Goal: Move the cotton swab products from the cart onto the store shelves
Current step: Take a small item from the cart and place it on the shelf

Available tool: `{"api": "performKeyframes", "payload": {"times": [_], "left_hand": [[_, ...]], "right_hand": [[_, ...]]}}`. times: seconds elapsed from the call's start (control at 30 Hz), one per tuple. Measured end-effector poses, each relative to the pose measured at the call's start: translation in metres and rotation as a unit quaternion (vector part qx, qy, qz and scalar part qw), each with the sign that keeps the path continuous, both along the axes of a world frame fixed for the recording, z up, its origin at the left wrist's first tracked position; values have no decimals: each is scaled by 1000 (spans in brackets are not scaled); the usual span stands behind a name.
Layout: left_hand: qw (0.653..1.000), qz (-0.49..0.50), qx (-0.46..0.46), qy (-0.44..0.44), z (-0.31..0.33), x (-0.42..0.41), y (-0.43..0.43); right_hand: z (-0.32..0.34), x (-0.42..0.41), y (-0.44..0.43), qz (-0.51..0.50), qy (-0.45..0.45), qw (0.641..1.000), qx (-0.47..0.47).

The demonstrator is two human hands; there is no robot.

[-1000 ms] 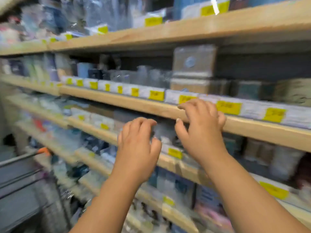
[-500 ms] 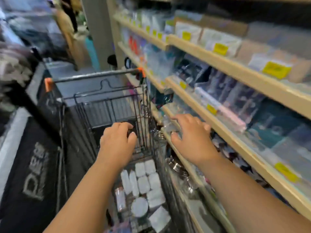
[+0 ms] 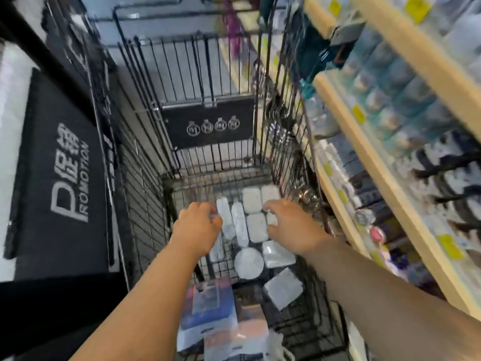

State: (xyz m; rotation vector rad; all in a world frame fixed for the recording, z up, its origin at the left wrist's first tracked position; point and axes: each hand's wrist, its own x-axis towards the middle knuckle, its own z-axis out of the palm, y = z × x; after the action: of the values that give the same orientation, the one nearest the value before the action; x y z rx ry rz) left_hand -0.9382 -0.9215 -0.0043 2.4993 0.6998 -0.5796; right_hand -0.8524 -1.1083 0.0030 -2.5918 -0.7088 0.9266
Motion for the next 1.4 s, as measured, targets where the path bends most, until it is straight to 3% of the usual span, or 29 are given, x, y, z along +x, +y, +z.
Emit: {"api": "performKeyframes", "payload": {"times": [0.2,0.47,0.57,0.67,0.83,0.97,1.2,1.4], "left_hand": [[999,-8,-19,43,-63,-10,7],[997,10,-37,66,-100,-19,6],[996,35,-49,68,-100,-23,4],[997,27,-46,59,-92,-21,4],[998,17,-44,33,-67,-8,2],[999,1,-41,-5,-29,16,-7],[979,21,-103,-177,97,66,-39],[932,-31,-249,-261,217,98,-92]], "right_hand": [[-110,-27,9,113,81,987,-78],[-176,-55,16,285,-30,936,-205],[-185,-60,19,303,-60,921,-239],[-178,-58,16,263,-56,940,-212],[-129,-39,20,89,66,992,-68],[-63,-10,14,-24,130,991,31],[96,38,-32,-115,61,974,184],[225,43,-105,-203,-22,942,267]]}}
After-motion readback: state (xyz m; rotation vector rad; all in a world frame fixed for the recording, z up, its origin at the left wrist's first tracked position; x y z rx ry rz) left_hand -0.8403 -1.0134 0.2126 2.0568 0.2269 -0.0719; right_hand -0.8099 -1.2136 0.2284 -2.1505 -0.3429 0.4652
